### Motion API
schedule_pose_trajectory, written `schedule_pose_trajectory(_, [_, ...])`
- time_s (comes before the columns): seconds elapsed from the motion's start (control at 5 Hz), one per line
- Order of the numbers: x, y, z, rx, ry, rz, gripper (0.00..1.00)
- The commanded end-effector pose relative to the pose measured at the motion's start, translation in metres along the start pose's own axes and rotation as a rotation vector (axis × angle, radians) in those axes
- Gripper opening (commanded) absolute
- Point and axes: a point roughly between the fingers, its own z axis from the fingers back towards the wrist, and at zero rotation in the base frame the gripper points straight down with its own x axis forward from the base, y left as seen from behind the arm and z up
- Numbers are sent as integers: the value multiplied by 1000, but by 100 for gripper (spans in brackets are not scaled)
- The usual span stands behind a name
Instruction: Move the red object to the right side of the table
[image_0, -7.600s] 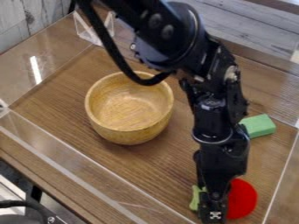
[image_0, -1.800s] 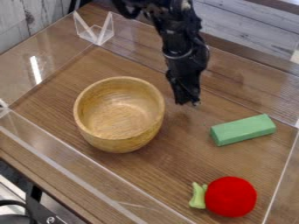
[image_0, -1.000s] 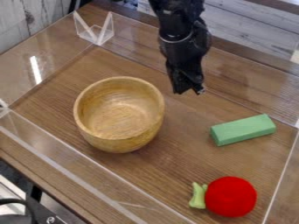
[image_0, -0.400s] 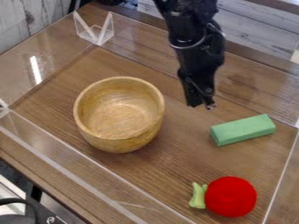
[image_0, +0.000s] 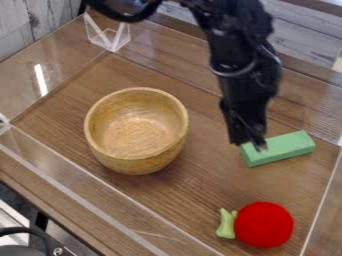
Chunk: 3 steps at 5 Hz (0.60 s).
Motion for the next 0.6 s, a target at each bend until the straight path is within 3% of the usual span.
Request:
schedule_pose_trajectory(0.0, [18, -18, 0, -30, -42, -86, 0])
schedule_pose_trajectory(0.2, [26, -35, -15, -85, -32, -139, 100])
schedule_pose_trajectory(0.4, [25, -50, -31, -120, -14, -125, 100])
